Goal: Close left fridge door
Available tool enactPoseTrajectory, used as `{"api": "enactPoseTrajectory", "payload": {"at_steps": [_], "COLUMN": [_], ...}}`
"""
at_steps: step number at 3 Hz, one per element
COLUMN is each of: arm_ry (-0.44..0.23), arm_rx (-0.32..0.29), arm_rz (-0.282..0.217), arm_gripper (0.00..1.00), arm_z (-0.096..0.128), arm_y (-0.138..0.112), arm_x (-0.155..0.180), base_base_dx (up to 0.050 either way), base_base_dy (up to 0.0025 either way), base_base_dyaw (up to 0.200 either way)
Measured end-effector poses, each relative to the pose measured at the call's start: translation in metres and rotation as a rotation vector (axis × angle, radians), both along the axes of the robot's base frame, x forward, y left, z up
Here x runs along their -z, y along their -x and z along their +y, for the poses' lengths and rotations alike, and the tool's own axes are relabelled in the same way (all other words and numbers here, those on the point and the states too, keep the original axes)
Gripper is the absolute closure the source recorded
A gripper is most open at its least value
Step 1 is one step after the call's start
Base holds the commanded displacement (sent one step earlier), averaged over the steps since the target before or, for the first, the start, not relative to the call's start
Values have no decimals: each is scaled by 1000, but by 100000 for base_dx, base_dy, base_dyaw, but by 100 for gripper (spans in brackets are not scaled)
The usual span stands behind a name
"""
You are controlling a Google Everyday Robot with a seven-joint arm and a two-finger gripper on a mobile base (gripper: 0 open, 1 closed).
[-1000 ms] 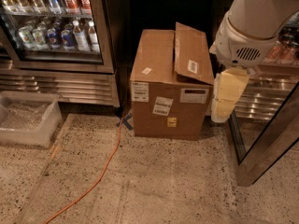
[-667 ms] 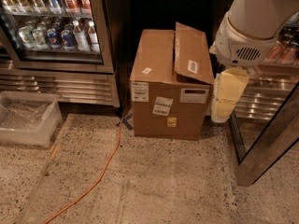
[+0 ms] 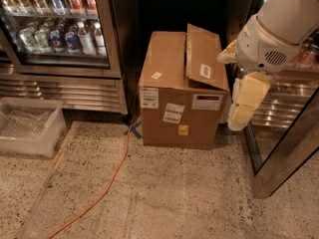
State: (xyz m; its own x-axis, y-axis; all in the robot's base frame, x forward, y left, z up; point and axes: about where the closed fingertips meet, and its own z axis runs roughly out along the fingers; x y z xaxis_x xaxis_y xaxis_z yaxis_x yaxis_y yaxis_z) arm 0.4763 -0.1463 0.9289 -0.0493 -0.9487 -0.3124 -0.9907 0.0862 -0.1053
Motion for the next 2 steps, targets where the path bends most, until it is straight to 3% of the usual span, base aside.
{"api": "enactPoseTrajectory", "payload": {"at_steps": [2], "arm_ry": [0], "arm_rx": [0], "arm_rz": [0], "arm_gripper": [0], "arm_z": [0], "arm_y": [0], "arm_x": [0], "base_base_dx": [4770], "base_base_dy": [3], "base_base_dyaw": [-79]}}
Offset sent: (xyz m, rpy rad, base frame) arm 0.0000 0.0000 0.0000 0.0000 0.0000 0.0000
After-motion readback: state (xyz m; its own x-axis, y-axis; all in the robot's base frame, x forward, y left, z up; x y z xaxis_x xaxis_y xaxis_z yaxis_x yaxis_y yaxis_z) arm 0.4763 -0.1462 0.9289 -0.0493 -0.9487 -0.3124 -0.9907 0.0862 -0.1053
